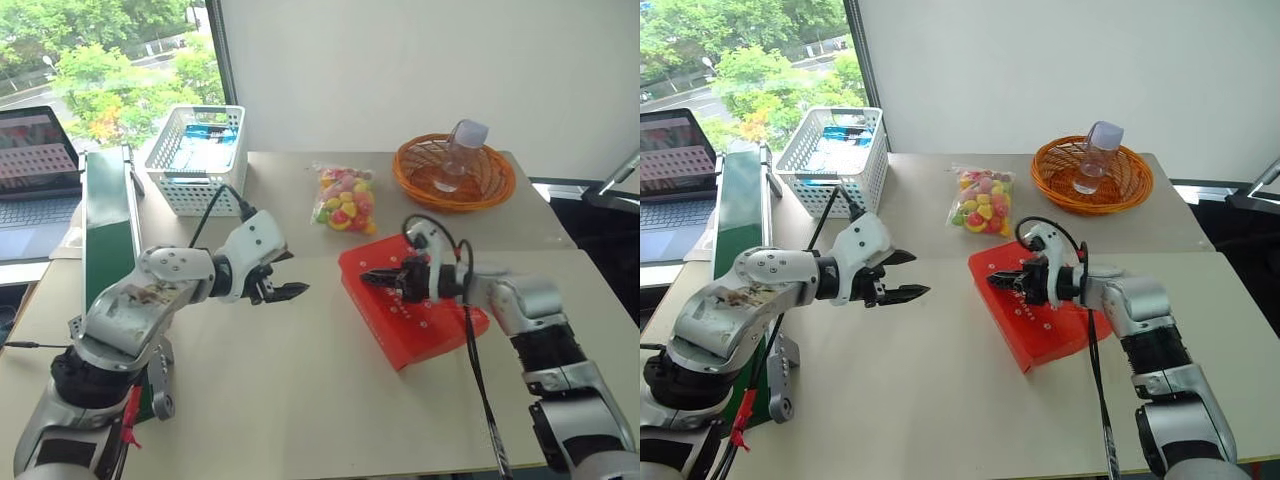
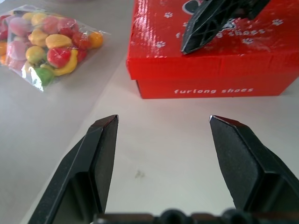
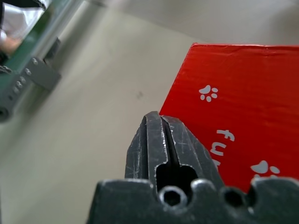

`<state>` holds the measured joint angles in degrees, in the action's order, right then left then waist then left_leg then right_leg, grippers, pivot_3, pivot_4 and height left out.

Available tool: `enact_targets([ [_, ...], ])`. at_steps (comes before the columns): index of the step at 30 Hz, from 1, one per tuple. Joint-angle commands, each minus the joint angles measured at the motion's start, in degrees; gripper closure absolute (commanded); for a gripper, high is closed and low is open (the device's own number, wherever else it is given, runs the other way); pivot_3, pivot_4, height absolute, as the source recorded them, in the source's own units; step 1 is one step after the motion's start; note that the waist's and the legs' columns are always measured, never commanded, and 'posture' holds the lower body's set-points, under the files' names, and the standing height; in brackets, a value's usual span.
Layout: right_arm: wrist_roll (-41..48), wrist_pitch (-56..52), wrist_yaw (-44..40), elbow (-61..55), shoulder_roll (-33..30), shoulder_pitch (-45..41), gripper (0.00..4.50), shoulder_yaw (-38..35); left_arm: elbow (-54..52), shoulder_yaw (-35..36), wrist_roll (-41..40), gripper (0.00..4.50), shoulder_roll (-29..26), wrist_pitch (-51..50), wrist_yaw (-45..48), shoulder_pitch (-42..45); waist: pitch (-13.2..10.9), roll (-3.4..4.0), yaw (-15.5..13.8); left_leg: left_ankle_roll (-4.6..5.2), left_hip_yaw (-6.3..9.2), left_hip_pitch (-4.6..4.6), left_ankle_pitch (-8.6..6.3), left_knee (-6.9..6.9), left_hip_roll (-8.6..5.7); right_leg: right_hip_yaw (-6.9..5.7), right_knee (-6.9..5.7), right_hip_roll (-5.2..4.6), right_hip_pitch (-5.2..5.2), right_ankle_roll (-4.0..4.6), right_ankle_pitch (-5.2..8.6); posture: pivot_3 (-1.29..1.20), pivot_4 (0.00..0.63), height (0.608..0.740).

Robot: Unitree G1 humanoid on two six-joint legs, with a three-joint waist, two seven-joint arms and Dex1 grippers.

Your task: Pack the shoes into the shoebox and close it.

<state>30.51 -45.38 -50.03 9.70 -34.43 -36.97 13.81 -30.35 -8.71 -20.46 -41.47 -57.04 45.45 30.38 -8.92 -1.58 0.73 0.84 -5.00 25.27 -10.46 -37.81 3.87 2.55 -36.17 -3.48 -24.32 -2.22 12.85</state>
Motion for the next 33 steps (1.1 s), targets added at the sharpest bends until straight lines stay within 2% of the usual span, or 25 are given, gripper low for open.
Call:
enact_targets([
  [1,-9.2,4.0,-1.5,0.3,-1.8,0.3,4.42,6.6,-2.0,1.8,-0.7,1.2,-1.0,-0.3,-1.0,0.0,0.0,-0.04,0.0,0.0,0.0,-0.05,0.0,0.0,0.0,0.0,-0.01,0.0,0.03,0.0,0.0,0.0,0.15,0.74],
  [3,-10.2,5.2,-1.4,-1.7,-2.2,0.2,4.42,5.4,-1.7,1.9,-1.0,1.2,-0.8,-0.1,-1.0,0.0,0.1,-0.12,0.0,0.0,0.0,-0.12,0.0,0.0,0.01,0.0,-0.01,0.01,0.08,0.01,0.01,0.0,0.15,0.74],
  [7,-5.6,6.0,-1.6,-7.4,-1.3,-0.6,4.42,-3.0,-0.3,2.6,-2.2,1.2,0.6,1.7,-0.7,-1.0,0.1,-0.19,0.0,-0.01,-0.03,-0.11,0.0,0.0,0.02,0.01,0.0,0.0,0.07,0.03,0.0,0.0,0.15,0.74],
  [10,-4.9,8.4,-1.9,-12.9,-3.2,-0.2,4.42,-7.6,0.7,1.1,-1.3,1.2,-0.1,3.5,-0.3,-2.1,0.1,-0.2,-0.1,-0.01,-0.03,0.01,0.0,0.01,0.02,0.01,-0.02,0.0,-0.05,0.03,-0.01,0.0,0.15,0.74],
  [13,-7.2,12.6,-4.2,-16.8,-7.1,2.1,4.42,-9.7,1.5,0.3,-1.5,1.2,0.0,4.9,0.3,-2.6,0.0,-0.21,-0.3,-0.01,-0.02,0.04,-0.01,0.02,0.02,-0.01,0.01,0.0,-0.06,0.03,0.01,0.0,0.15,0.74],
  [16,-6.2,9.9,-8.3,-17.8,-12.2,4.1,4.42,-10.3,1.8,0.2,-2.0,1.2,0.2,6.2,1.0,-3.0,0.0,-0.25,-0.6,-0.02,-0.03,0.04,-0.02,0.03,0.02,-0.04,0.07,-0.01,-0.02,0.02,0.02,0.0,0.15,0.74],
  [17,-5.5,10.1,-9.6,-18.8,-13.8,5.7,3.79,-11.2,1.8,0.5,-2.4,1.2,0.5,7.1,1.4,-3.4,0.0,-0.25,-0.7,-0.02,-0.05,0.05,-0.02,0.03,0.01,-0.03,0.08,-0.04,-0.03,0.03,0.02,0.0,0.15,0.74],
  [19,-5.9,11.1,-10.0,-20.5,-15.8,8.0,3.35,-12.3,2.2,2.0,-3.5,1.2,2.0,9.7,1.7,-4.7,0.0,-0.26,-0.9,-0.02,-0.05,0.04,-0.01,0.02,0.01,-0.03,0.07,-0.04,-0.02,0.05,0.03,0.0,0.15,0.74],
  [20,-6.7,12.0,-9.8,-21.3,-16.8,9.2,2.96,-12.9,3.0,2.7,-3.2,1.2,3.0,12.0,1.2,-5.7,0.0,-0.26,-0.9,-0.02,-0.06,0.04,-0.01,0.02,0.02,-0.03,0.07,-0.04,-0.02,0.35,0.2,0.0,0.15,0.74],
  [21,-7.3,12.4,-9.5,-22.2,-17.6,10.5,2.53,-13.4,3.7,2.5,-1.9,1.2,2.9,14.2,0.9,-6.8,0.0,-0.26,-0.9,-0.02,-0.05,0.04,-0.01,0.02,0.01,-0.02,0.06,-0.04,-0.03,0.42,0.24,0.0,0.15,0.74],
  [22,-7.3,12.7,-9.5,-23.5,-18.4,12.2,2.33,-14.6,3.8,1.9,-0.4,1.2,2.4,17.0,1.4,-8.5,0.0,-0.26,-0.7,-0.02,-0.06,0.02,-0.01,0.02,0.01,0.0,0.04,-0.04,-0.03,0.42,0.24,0.0,0.15,0.74],
  [23,-6.7,12.3,-9.2,-24.8,-18.9,13.7,1.85,-16.0,3.7,2.0,-0.2,1.2,2.3,18.2,1.7,-9.9,0.0,-0.26,-0.6,-0.02,-0.05,0.02,-0.01,0.02,0.04,0.0,0.04,-0.03,-0.04,0.43,0.24,0.0,0.15,0.74],
  [25,-4.4,10.8,-8.7,-27.3,-19.0,16.0,1.32,-18.9,3.1,2.6,-0.6,1.2,2.9,19.8,1.6,-11.5,0.0,-0.27,-0.5,-0.02,-0.06,0.01,-0.02,0.03,0.05,0.0,0.02,-0.02,-0.04,0.45,0.26,0.0,0.15,0.74],
  [28,-1.4,8.4,-8.4,-29.7,-19.5,19.0,0.07,-23.6,3.4,3.3,-0.8,1.2,5.2,21.6,-0.4,-11.9,0.0,-0.28,-0.7,-0.02,-0.05,0.01,-0.01,0.01,0.04,-0.01,0.0,-0.03,-0.02,0.45,0.26,0.0,0.15,0.74],
  [33,0.5,5.3,-6.8,-29.3,-20.3,23.6,0.02,-30.0,4.4,1.4,1.6,1.2,7.8,23.8,-3.2,-12.4,0.0,-0.29,-1.4,-0.02,-0.05,-0.02,-0.01,-0.04,0.02,-0.01,0.05,-0.06,0.06,0.44,0.25,0.0,0.15,0.74],
])
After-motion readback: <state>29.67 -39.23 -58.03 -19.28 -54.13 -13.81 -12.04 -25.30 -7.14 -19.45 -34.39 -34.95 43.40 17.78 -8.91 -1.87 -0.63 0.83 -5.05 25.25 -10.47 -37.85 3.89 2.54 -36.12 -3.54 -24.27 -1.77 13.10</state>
